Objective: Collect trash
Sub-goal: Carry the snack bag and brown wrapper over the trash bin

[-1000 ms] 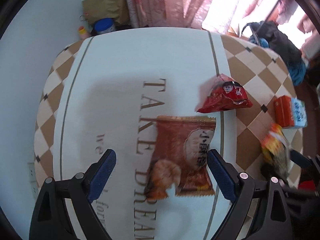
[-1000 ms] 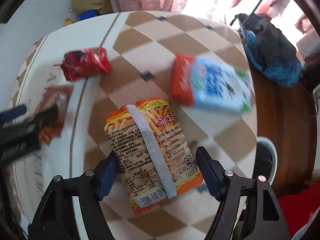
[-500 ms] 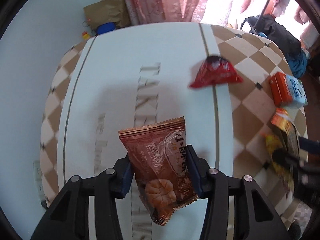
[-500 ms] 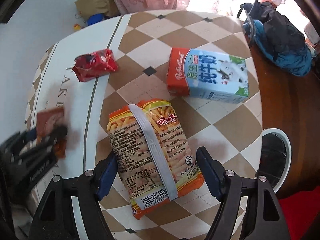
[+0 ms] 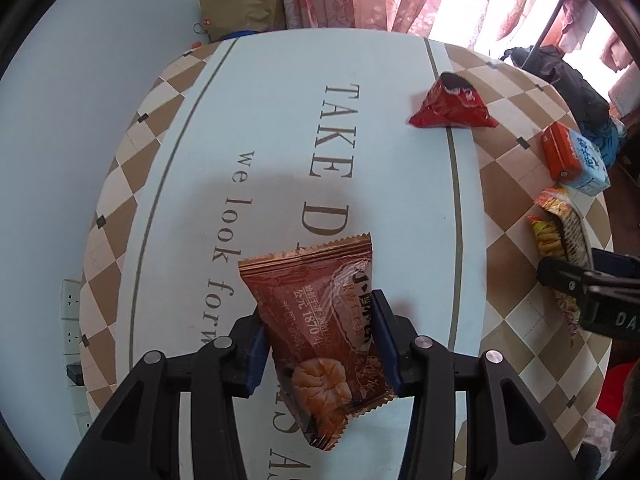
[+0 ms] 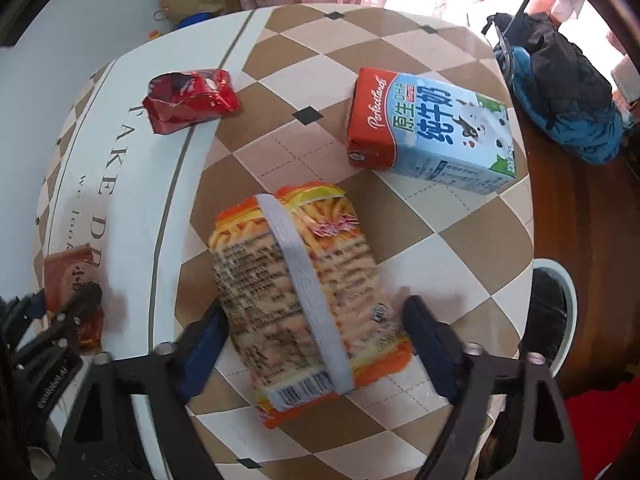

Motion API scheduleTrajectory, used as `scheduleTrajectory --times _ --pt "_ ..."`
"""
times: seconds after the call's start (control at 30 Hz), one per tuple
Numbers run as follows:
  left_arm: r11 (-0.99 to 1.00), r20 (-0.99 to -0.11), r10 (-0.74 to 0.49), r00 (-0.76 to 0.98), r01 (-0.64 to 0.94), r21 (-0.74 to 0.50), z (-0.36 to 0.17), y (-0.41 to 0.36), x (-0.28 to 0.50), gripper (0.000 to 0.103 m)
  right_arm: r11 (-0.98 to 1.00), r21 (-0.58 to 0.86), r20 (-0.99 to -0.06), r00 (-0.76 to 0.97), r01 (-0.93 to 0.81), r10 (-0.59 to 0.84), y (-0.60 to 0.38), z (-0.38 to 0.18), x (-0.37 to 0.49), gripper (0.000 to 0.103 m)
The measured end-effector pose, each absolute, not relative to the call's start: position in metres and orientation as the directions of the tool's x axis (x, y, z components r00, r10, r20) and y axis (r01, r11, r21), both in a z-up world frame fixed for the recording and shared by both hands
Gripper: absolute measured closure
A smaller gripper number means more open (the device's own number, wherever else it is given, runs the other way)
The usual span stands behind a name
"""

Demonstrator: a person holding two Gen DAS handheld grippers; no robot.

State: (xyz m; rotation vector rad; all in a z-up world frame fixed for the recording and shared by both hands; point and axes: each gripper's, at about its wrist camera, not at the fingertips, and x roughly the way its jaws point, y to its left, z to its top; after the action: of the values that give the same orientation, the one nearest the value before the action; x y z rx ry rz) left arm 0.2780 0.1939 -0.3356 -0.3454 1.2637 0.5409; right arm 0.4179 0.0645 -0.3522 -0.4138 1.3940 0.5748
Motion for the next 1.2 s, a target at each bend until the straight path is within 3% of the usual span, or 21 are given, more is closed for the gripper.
scheduleTrajectory --times 0.13,0.5,0.73,0.93,1.2 --pt "0.830 -0.951 0.209 0.228 -0.555 0.049 -0.323 0.187 0.273 0.061 0.790 0.069 -0.982 0.100 -0.610 0.163 0.062 -0.343 0.408 0.045" --pt "0.851 -0.897 0.269 0.350 -0.523 0.051 -0.245 0.155 0.249 0.061 0.792 0.142 -0.930 0.194 -0.593 0.312 0.022 -0.269 0.375 0.046" --pt "0.881 -0.841 0.271 0.468 -0.472 0.022 -0.176 0.108 0.243 0.061 0.822 0.190 -0.870 0.296 -0.538 0.394 -0.056 -0.196 0.364 0.046" --pt "0.932 -0.802 0.208 0.560 -0.363 -0.012 -0.132 0.035 0.261 0.061 0.869 0.212 -0.834 0.380 -0.448 0.400 -0.156 -0.154 0.368 0.046" --pt "0.981 -0.815 0.074 0.575 -0.190 -0.045 -0.143 -0.081 0.328 0.061 0.941 0.198 -0.848 0.434 -0.273 0.304 -0.295 -0.164 0.398 0.046"
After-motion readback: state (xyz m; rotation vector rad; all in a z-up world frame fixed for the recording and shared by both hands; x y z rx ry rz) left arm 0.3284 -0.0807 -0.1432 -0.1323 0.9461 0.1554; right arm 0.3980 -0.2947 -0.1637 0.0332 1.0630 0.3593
